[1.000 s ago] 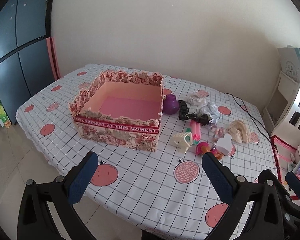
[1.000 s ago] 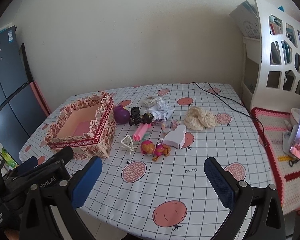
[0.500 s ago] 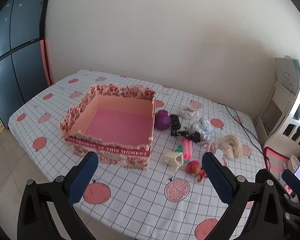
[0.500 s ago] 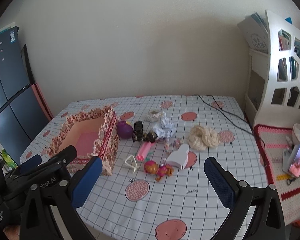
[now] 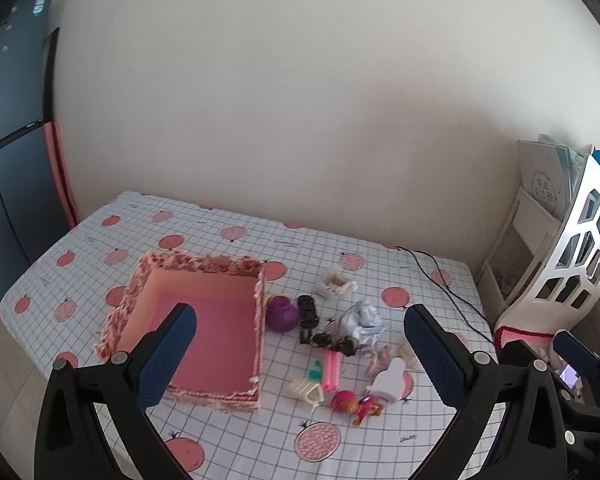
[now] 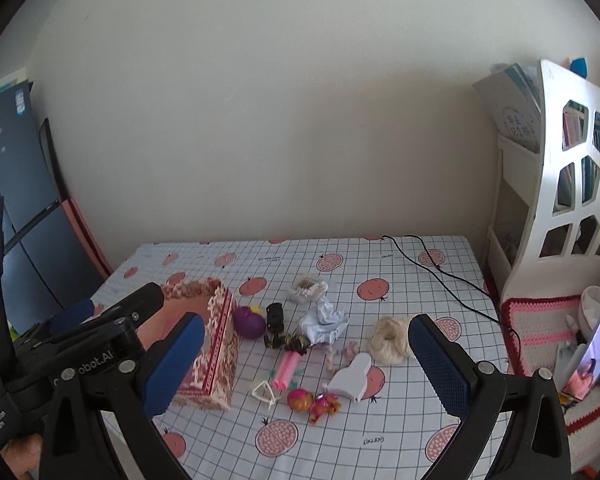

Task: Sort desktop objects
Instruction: 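Move both tools toward the cluster of toys beside the gift box, then grasp the white paper cutout with the right tool while the left tool grasps the white basket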

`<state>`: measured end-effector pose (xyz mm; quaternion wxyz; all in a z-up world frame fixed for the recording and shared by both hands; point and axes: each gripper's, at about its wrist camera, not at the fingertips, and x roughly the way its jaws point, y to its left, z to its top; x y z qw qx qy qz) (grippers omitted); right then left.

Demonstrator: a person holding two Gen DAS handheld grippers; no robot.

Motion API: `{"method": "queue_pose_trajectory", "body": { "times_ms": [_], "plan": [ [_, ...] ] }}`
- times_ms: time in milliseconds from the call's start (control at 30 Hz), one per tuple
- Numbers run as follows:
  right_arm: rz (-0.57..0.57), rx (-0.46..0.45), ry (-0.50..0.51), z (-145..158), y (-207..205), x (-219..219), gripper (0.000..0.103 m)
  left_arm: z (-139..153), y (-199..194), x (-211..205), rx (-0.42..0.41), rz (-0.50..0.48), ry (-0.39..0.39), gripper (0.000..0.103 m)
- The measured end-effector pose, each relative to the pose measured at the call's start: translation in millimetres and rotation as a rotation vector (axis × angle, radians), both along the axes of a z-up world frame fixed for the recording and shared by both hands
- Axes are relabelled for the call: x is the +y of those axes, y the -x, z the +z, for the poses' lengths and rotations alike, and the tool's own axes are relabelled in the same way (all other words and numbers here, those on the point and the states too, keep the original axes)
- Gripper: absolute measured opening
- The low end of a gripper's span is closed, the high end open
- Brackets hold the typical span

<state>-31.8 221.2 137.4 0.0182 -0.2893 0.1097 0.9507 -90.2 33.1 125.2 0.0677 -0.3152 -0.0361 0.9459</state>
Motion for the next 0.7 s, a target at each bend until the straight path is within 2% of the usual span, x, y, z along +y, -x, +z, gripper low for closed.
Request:
{"method": "queue_pose_trajectory", "body": {
  "times_ms": [100,233,533,700],
  "plan": [
    [-0.016,-0.016,0.019,-12,11,15,0.103,-1,14,13,-0.019,-0.008,-0.003,0.103],
    [-0.028,-0.078,0.081,-48,27,37,0.103,-23,33,30,-0.069,-0.025,-0.013,0.103],
    [-0.076,-0.317,0.203,-160,66,65,0.103,-133,72,59,-0.292,-0.009,-0.018,0.103],
    [-0.094,-0.403,0.209,-197,82,66,0.101,-180,80,55,-0.362,0.033,-0.048,0.103]
  ]
}}
